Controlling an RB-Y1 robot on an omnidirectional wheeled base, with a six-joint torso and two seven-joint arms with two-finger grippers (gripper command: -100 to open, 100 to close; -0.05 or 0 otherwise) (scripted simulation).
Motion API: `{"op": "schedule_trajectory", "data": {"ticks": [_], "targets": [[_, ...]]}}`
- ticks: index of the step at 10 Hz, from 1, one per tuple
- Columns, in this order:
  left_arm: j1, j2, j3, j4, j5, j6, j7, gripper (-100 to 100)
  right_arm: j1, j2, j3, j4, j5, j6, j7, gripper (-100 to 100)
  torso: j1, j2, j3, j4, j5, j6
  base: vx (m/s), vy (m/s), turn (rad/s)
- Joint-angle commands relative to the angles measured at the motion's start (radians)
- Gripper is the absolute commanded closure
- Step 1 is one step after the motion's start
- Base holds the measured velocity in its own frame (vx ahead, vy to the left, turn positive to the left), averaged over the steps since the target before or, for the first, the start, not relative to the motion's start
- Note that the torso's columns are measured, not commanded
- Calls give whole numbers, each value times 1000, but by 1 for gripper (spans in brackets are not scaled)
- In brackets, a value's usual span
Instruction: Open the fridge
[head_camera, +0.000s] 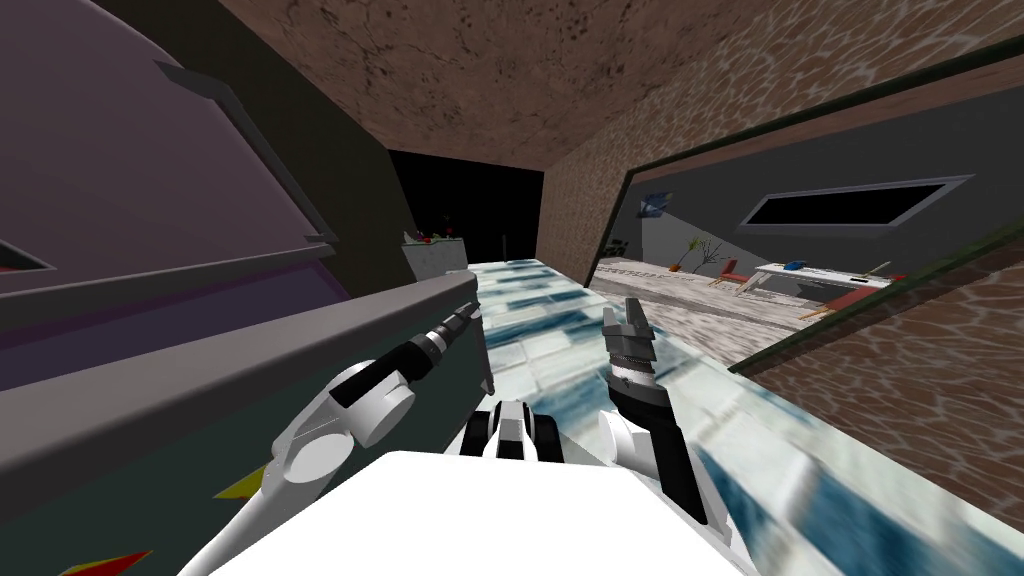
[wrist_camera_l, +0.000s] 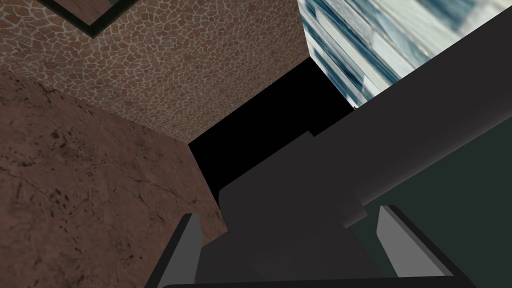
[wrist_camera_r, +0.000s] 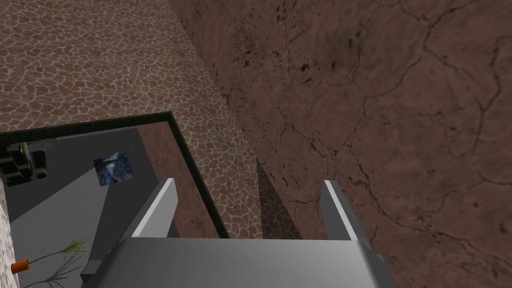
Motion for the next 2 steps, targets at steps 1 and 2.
{"op": "schedule_trajectory", "data": {"ticks": [1, 2], "targets": [[1, 0, -1, 1, 0, 1, 0, 0, 0, 0, 0, 0, 0, 0, 0, 0, 1, -1, -1, -1, 1, 0, 0, 0, 0], [2, 0, -2, 2, 1, 2, 0, 0, 0, 0, 0, 0, 0, 0, 0, 0, 1, -2, -1, -2, 1, 0, 0, 0, 0]]}}
